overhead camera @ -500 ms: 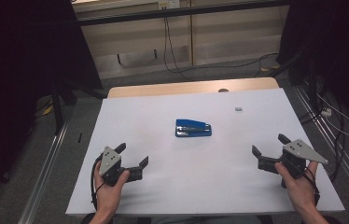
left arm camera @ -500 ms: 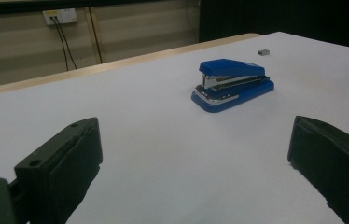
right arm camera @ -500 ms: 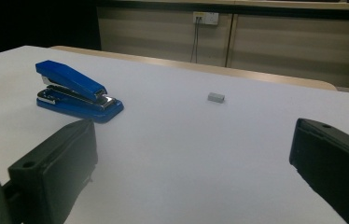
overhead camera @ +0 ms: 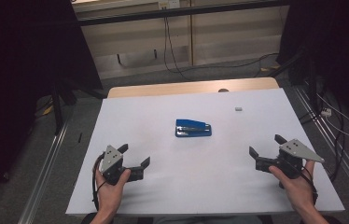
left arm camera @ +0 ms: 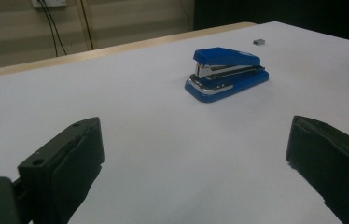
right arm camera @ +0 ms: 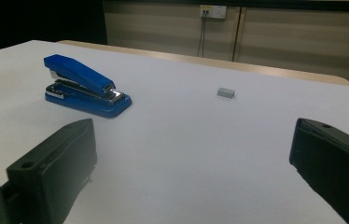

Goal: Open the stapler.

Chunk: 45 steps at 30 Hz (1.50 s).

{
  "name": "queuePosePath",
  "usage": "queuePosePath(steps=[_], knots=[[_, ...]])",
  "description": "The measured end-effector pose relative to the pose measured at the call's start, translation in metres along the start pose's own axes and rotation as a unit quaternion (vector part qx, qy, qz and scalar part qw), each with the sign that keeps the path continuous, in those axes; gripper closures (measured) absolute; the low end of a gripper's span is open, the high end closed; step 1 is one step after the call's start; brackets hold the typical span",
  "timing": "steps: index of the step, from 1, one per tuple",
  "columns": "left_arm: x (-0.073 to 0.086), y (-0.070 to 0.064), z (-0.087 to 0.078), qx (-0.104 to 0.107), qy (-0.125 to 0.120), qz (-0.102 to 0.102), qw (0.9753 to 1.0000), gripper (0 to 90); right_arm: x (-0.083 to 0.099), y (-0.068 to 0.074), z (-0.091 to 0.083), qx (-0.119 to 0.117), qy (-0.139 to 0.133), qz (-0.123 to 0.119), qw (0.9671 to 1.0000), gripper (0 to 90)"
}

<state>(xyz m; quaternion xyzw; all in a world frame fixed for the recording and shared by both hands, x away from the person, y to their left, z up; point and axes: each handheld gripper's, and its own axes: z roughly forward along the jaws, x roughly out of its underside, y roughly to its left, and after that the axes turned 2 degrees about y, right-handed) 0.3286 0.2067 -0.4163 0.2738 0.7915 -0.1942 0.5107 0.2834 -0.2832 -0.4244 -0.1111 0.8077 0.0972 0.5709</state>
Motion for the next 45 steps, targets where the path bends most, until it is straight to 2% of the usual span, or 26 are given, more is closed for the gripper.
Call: queuePosePath(steps=[3,9,14,20,24,26,28,35,37,41,45], knots=[[0.000,0.001,0.001,0.000,0.007,0.000,1.0000,4.4,-0.001,0.003,-0.001,-0.012,-0.004,0.008,0.9999,1.1],[0.001,-0.001,0.002,0.011,0.007,0.005,0.9999,4.3,-0.002,0.013,0.003,-0.029,0.003,-0.015,0.9995,0.9],[0.002,-0.002,0.003,0.012,0.013,0.005,0.9998,4.1,-0.003,0.016,0.007,-0.034,0.017,-0.020,0.9991,2.7],[0.000,-0.006,0.008,0.024,0.016,0.013,0.9995,4.9,-0.007,0.020,0.016,-0.046,0.014,-0.021,0.9986,2.5],[-0.001,-0.010,0.015,0.031,0.020,0.019,0.9991,6.1,-0.010,0.025,0.021,-0.070,0.020,-0.018,0.9972,2.8],[-0.002,-0.011,0.018,0.036,0.022,0.022,0.9989,6.1,-0.010,0.026,0.022,-0.072,0.021,-0.020,0.9970,2.7],[-0.003,-0.012,0.021,0.047,0.023,0.014,0.9985,6.1,-0.011,0.030,0.025,-0.083,0.023,-0.022,0.9960,2.7],[-0.007,-0.014,0.030,0.059,0.021,0.015,0.9979,5.7,-0.015,0.041,0.039,-0.097,0.030,-0.029,0.9944,2.8],[-0.009,-0.015,0.033,0.067,0.019,0.007,0.9976,5.7,-0.018,0.045,0.042,-0.103,0.029,-0.028,0.9939,2.9],[-0.012,-0.018,0.039,0.069,0.017,0.015,0.9974,5.7,-0.019,0.050,0.045,-0.109,0.028,-0.031,0.9931,2.7],[-0.016,-0.020,0.045,0.071,0.016,0.018,0.9972,5.7,-0.019,0.053,0.053,-0.124,0.039,-0.031,0.9910,2.9]])
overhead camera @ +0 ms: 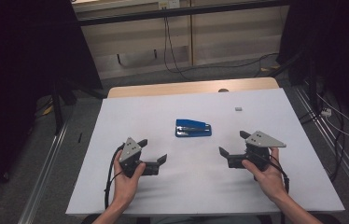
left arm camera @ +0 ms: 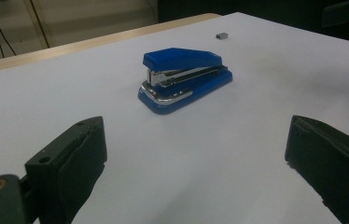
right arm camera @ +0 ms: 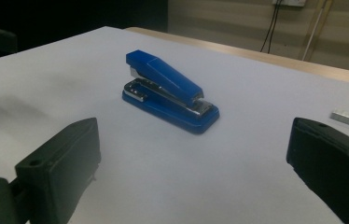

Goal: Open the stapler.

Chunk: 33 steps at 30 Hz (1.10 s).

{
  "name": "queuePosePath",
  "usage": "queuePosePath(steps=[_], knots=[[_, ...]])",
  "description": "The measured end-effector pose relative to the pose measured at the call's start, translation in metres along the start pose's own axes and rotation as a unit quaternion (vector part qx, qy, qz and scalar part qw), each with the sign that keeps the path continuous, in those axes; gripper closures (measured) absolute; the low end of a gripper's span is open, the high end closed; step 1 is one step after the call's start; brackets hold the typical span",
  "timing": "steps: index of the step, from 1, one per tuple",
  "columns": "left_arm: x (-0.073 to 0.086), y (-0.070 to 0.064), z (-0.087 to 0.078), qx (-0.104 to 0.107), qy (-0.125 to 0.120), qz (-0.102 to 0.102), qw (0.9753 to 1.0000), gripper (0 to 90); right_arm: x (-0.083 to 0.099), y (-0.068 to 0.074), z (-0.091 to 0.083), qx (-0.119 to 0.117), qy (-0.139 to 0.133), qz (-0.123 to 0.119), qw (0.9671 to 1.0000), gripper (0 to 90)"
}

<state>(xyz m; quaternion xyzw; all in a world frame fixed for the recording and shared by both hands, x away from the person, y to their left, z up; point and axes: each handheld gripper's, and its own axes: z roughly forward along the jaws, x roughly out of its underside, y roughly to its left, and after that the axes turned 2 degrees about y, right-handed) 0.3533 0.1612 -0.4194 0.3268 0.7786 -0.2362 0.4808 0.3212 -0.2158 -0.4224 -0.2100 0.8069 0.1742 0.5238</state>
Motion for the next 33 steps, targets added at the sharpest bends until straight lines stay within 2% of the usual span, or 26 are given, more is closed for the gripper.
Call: queuePosePath(steps=[6,10,12,14,15,16,18,21,23,24,28,33], knots=[[-0.006,-0.001,0.014,0.017,0.006,-0.003,0.9998,5.9,-0.004,0.004,0.009,-0.005,0.002,-0.007,1.0000,3.0],[-0.008,0.000,0.018,0.019,0.008,0.001,0.9998,5.9,-0.010,0.007,0.015,-0.004,-0.004,-0.008,1.0000,3.4],[-0.011,0.002,0.018,0.004,0.003,0.001,1.0000,5.9,-0.011,0.007,0.017,-0.003,-0.003,-0.010,0.9999,3.6],[-0.015,0.003,0.021,-0.007,-0.001,0.010,0.9999,5.0,-0.012,0.008,0.021,-0.003,-0.003,-0.011,0.9999,4.1],[-0.017,0.004,0.022,-0.010,-0.002,0.012,0.9999,4.9,-0.012,0.009,0.022,0.006,-0.004,-0.018,0.9998,4.2],[-0.019,0.005,0.024,-0.008,-0.005,0.010,0.9999,5.0,-0.013,0.010,0.026,0.021,-0.009,-0.035,0.9991,4.1],[-0.022,0.007,0.027,-0.006,-0.009,0.005,0.9999,5.0,-0.014,0.010,0.028,0.020,-0.010,-0.035,0.9991,4.1],[-0.025,0.007,0.032,-0.003,-0.005,0.010,0.9999,4.9,-0.015,0.010,0.033,0.008,-0.012,-0.031,0.9994,3.9],[-0.027,0.009,0.037,0.003,-0.001,0.012,0.9999,4.9,-0.016,0.010,0.037,0.001,-0.007,-0.026,0.9996,1.4],[-0.027,0.009,0.040,0.008,0.004,0.011,0.9999,4.9,-0.017,0.011,0.042,-0.004,0.000,-0.021,0.9998,2.8],[-0.026,0.011,0.048,0.006,0.012,0.007,0.9999,5.0,-0.019,0.011,0.045,-0.003,0.000,-0.026,0.9997,3.6],[-0.029,0.017,0.058,0.004,0.016,0.010,0.9998,4.9,-0.026,0.008,0.053,-0.004,-0.011,-0.017,0.9998,9.3]])
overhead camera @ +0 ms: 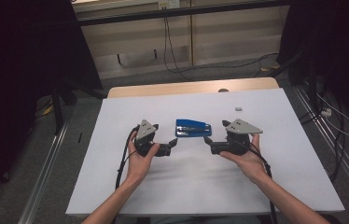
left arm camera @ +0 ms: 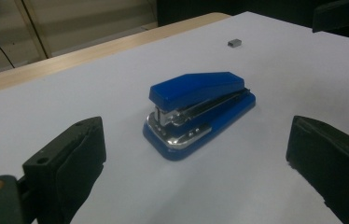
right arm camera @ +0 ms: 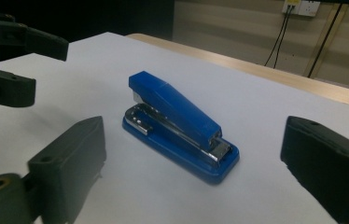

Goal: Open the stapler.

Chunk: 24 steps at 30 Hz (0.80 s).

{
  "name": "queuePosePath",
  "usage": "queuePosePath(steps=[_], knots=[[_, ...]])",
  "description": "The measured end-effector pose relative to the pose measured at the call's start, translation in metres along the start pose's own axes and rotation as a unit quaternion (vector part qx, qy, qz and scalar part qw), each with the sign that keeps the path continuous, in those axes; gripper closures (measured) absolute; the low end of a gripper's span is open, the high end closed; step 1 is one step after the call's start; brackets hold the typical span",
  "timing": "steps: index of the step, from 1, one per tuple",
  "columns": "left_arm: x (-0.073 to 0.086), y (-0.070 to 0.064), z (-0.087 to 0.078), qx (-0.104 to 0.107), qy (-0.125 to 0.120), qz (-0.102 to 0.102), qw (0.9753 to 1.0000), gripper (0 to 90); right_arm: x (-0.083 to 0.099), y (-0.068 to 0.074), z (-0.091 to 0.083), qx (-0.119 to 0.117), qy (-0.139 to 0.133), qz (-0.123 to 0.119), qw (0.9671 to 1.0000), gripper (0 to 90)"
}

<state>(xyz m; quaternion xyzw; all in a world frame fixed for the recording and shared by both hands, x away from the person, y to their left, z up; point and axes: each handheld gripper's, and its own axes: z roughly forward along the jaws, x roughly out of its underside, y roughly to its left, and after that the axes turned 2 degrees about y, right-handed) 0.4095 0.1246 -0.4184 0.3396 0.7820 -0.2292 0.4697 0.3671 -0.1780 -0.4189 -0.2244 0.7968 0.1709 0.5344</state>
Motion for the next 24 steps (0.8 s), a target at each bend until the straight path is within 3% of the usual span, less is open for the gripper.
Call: queuePosePath(steps=[3,9,13,19,21,24], knots=[[-0.003,0.003,0.005,0.006,-0.006,-0.003,1.0000,5.0,-0.002,-0.001,0.004,-0.005,0.000,0.000,1.0000,10.5],[-0.006,0.010,0.011,-0.010,-0.002,0.001,1.0000,5.0,-0.007,-0.003,0.014,-0.004,-0.005,0.002,1.0000,12.0],[-0.013,0.016,0.016,-0.015,-0.020,-0.006,0.9997,5.0,-0.012,-0.005,0.021,-0.004,-0.008,0.003,1.0000,12.8],[-0.020,0.022,0.027,-0.021,-0.020,0.002,0.9996,5.7,-0.017,-0.009,0.031,0.006,-0.012,0.005,0.9999,16.7],[-0.024,0.024,0.032,-0.027,-0.008,0.009,0.9996,5.8,-0.018,-0.011,0.035,0.007,-0.011,0.008,0.9999,17.0],[-0.027,0.027,0.038,-0.024,-0.012,-0.011,0.9996,5.8,-0.021,-0.012,0.043,0.008,-0.009,0.004,0.9999,18.2]])
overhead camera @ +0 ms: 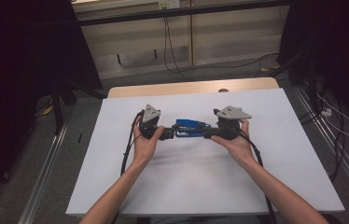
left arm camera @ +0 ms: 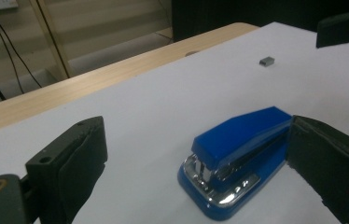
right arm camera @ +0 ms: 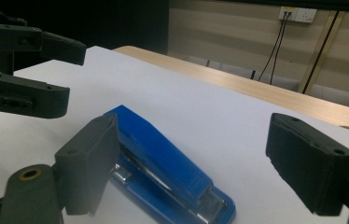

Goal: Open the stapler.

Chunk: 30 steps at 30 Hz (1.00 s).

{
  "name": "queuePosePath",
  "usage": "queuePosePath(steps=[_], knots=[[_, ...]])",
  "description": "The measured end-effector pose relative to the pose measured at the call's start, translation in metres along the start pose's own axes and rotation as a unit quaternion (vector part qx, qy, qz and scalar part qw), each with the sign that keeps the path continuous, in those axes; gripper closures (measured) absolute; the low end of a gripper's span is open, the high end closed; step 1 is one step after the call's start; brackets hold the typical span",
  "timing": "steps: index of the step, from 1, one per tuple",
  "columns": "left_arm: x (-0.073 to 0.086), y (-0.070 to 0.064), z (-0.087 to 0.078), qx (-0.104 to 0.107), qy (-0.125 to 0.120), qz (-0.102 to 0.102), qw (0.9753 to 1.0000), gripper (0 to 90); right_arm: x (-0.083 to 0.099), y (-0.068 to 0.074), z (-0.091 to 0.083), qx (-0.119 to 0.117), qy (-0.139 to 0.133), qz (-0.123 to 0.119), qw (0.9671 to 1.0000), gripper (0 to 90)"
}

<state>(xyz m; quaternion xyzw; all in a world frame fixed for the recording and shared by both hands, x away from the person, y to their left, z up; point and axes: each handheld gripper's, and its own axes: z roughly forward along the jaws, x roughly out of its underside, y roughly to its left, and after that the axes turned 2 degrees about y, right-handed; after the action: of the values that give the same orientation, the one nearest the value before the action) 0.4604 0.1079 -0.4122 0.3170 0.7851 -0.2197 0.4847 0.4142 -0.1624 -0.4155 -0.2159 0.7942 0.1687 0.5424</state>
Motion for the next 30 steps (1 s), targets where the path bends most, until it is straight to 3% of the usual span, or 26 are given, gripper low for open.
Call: queuePosePath(steps=[4,7,11,15,17,19,23,30], knots=[[0.004,0.003,0.003,0.005,0.007,-0.004,1.0000,5.7,0.000,0.000,0.006,-0.008,-0.010,0.010,0.9999,22.0],[0.005,0.005,0.001,-0.012,0.012,0.010,0.9998,5.4,0.003,0.003,0.010,-0.017,-0.001,0.006,0.9998,24.0],[0.006,0.008,0.000,-0.005,0.009,0.002,0.9999,4.0,0.005,0.008,0.013,-0.025,0.003,0.004,0.9997,30.3],[0.010,0.008,-0.002,-0.002,0.012,-0.006,0.9999,4.0,0.008,0.007,0.014,-0.038,0.007,0.016,0.9991,41.8],[0.010,0.010,-0.003,-0.002,0.013,-0.015,0.9998,4.1,0.009,0.007,0.015,-0.028,0.009,0.002,0.9996,44.6],[0.010,0.011,-0.003,-0.006,0.008,-0.018,0.9998,4.0,0.009,0.008,0.015,-0.032,0.008,0.003,0.9995,50.8],[0.012,0.011,-0.001,-0.008,0.019,-0.011,0.9997,4.4,0.009,0.010,0.017,-0.037,-0.002,0.007,0.9993,65.2],[0.013,0.012,0.003,-0.025,0.017,0.002,0.9995,5.3,0.014,0.009,0.020,-0.060,0.020,-0.002,0.9980,88.5]])
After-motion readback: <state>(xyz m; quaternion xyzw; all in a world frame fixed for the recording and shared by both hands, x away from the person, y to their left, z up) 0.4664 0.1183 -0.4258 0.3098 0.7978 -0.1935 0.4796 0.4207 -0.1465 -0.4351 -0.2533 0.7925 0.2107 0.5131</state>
